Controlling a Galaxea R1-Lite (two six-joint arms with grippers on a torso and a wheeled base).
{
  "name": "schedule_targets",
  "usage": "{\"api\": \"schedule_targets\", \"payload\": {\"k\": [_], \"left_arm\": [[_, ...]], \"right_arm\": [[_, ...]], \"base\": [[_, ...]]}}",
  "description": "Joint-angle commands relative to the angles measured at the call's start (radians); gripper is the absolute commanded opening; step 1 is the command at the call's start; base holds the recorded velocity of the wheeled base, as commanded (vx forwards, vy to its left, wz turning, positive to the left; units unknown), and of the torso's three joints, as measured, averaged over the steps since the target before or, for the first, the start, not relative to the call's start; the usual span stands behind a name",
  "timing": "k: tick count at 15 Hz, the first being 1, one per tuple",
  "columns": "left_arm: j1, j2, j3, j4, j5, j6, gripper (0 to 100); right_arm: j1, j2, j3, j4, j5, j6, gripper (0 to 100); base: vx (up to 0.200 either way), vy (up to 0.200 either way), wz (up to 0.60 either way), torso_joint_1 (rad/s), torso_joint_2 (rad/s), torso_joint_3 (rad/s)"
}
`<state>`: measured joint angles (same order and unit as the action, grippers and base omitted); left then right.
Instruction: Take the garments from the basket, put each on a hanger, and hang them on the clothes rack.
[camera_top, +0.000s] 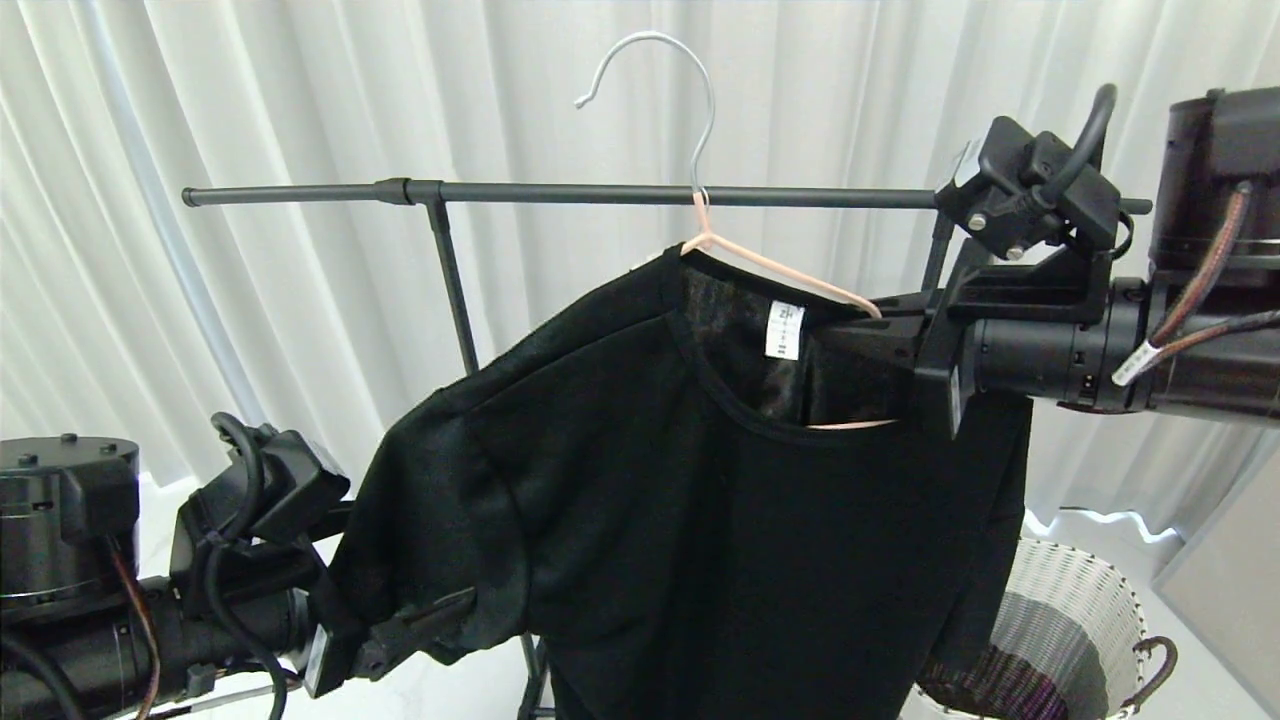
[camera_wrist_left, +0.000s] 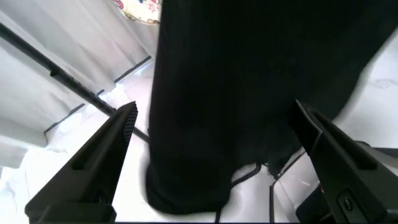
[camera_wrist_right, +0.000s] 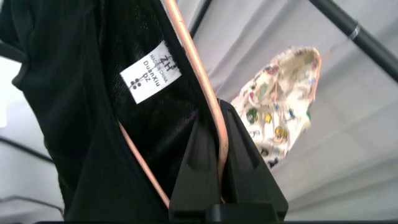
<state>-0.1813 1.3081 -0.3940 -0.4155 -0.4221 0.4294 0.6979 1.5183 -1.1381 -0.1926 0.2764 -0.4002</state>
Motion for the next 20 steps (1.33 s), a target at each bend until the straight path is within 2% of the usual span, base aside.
{"api": "schedule_targets", "payload": {"k": [1, 8, 9, 14, 18, 20], "left_arm": [[0.005, 0.007, -0.005, 0.0, 0.0, 0.0, 100], [0.036, 0.033, -0.026, -0.009, -0.003, 0.0, 100], [0.04, 0.043, -0.028, -0.029, -0.003, 0.0, 0], [0.085, 0.091, -0.048, -0.077, -0.001, -0.001, 0], [0.263, 0.114, -0.058, -0.108, -0.001, 0.0, 0], [0.312, 0.111, -0.045, -0.108, 0.0, 0.0, 0]], "right_arm": [[0.008, -0.03, 0.061, -0.033, -0.016, 0.018, 0], [0.008, -0.047, 0.064, -0.034, -0.019, 0.017, 0], [0.008, -0.049, 0.063, -0.034, -0.019, 0.017, 0], [0.006, -0.059, 0.077, -0.034, -0.039, 0.017, 0], [-0.008, -0.092, 0.127, -0.038, -0.066, 0.021, 0], [-0.026, -0.089, 0.132, -0.062, -0.069, 0.023, 0]], "base": [[0.0, 0.0, 0.0, 0.0, 0.0, 0.0], [0.0, 0.0, 0.0, 0.0, 0.0, 0.0], [0.0, 0.0, 0.0, 0.0, 0.0, 0.0], [0.0, 0.0, 0.0, 0.0, 0.0, 0.0], [0.0, 0.0, 0.0, 0.0, 0.0, 0.0], [0.0, 0.0, 0.0, 0.0, 0.0, 0.0]]}}
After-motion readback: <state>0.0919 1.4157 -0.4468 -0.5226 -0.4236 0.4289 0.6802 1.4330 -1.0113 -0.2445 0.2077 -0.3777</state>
